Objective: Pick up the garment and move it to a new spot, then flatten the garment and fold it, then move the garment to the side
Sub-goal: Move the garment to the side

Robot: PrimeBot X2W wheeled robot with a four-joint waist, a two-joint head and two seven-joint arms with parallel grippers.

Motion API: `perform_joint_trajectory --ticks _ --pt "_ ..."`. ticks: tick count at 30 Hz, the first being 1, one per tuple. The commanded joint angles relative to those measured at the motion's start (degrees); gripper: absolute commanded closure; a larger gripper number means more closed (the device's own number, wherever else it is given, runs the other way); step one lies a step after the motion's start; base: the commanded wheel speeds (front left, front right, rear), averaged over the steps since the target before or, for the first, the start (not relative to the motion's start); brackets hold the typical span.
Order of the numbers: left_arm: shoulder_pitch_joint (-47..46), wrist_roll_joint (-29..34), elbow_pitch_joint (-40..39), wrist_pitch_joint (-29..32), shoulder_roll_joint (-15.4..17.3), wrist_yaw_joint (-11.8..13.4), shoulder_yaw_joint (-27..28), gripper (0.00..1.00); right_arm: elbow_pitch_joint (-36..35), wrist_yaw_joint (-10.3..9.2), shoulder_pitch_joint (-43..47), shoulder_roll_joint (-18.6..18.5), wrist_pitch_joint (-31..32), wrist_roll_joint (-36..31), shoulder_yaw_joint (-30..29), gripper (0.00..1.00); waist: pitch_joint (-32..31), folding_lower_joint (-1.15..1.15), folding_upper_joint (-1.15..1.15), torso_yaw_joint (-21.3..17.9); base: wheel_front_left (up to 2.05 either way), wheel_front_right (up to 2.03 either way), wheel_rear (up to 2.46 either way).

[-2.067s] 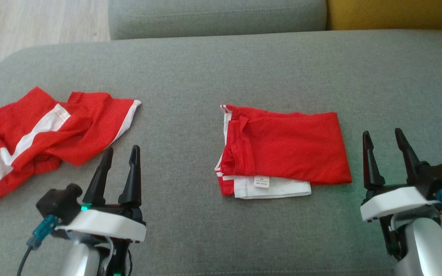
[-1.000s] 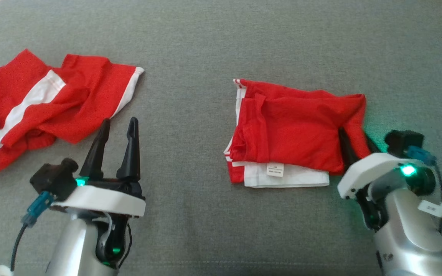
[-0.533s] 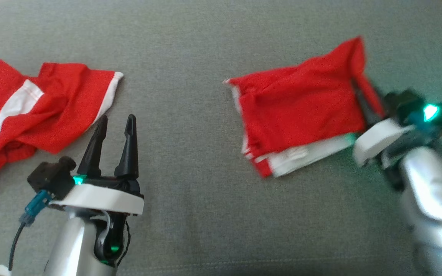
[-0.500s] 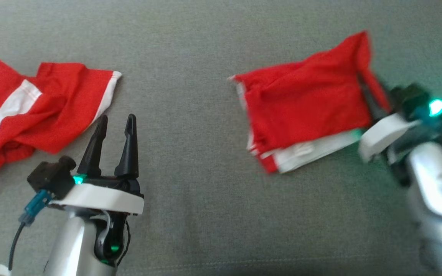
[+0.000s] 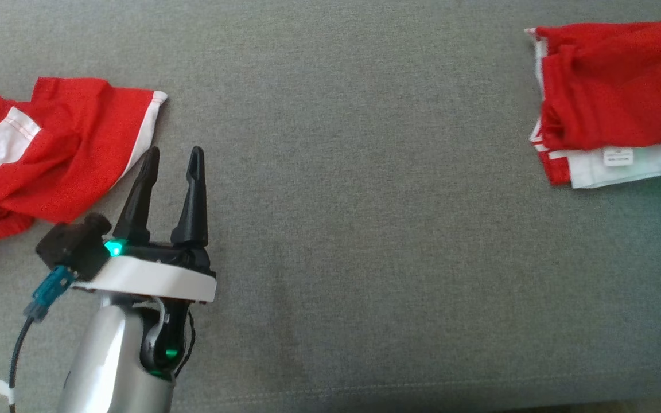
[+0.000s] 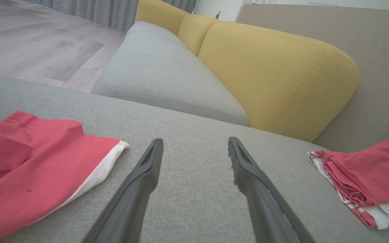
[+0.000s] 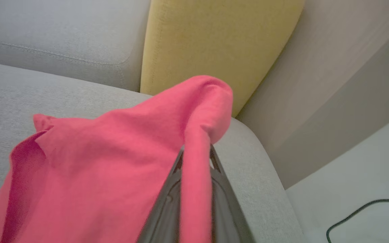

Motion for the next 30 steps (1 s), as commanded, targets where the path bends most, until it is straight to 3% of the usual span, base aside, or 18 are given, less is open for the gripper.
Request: perform_joint_trajectory --ticks 1,8,9,10,11,12,22,30 --pt "-1.73 0.38 -1.71 -0.69 0.44 -0.35 1.92 0.0 -1.52 0.2 -1.2 -0.88 0.4 -0.62 -0.74 1.0 0.02 0.0 0.0 0.05 0.0 0.0 0.0" --pt "-2.1 0.03 -1.69 -0.69 0.44 -0.35 2.06 0.0 -1.78 0.2 -1.71 0.93 1.61 -0.54 -2.92 1.0 0.54 0.0 0.0 0.2 0.0 0.0 0.0" --pt "-2.12 0.01 -1.66 -0.69 0.44 -0.35 2.11 0.0 -1.94 0.2 -1.73 1.09 1.6 -0.46 -2.86 0.84 0.57 0.0 0.0 0.19 0.0 0.0 0.0" --pt "-2.15 0.0 -1.62 -0.69 0.44 -0.35 2.17 0.0 -2.08 0.2 -1.73 1.27 1.6 -0.29 -2.79 0.6 0.59 0.0 0.0 0.17 0.0 0.0 0.0" --pt "-2.16 -0.03 -1.57 -0.69 0.44 -0.35 2.21 0.0 -2.19 0.2 -1.72 1.42 1.56 -0.03 -2.75 0.25 0.57 0.0 0.0 0.17 0.0 0.0 0.0" --pt "-2.17 -0.05 -1.52 -0.69 0.44 -0.35 2.24 0.0 -2.13 0.2 -1.74 1.6 1.67 0.35 -2.98 0.0 0.52 0.0 0.0 0.16 0.0 0.0 0.0" --pt "-1.8 -0.7 -0.87 -0.69 0.44 -0.35 2.11 0.0 -5.62 0.2 -1.22 4.19 1.76 -0.45 -1.88 0.0 -1.8 0.0 0.0 0.36 0.0 0.0 0.0" --pt "-0.46 -1.15 -0.58 -0.69 0.44 -0.35 2.87 0.0 -11.23 0.2 0.63 11.19 -1.54 1.68 3.43 0.0 -6.13 0.0 0.0 1.21 0.0 0.0 0.0"
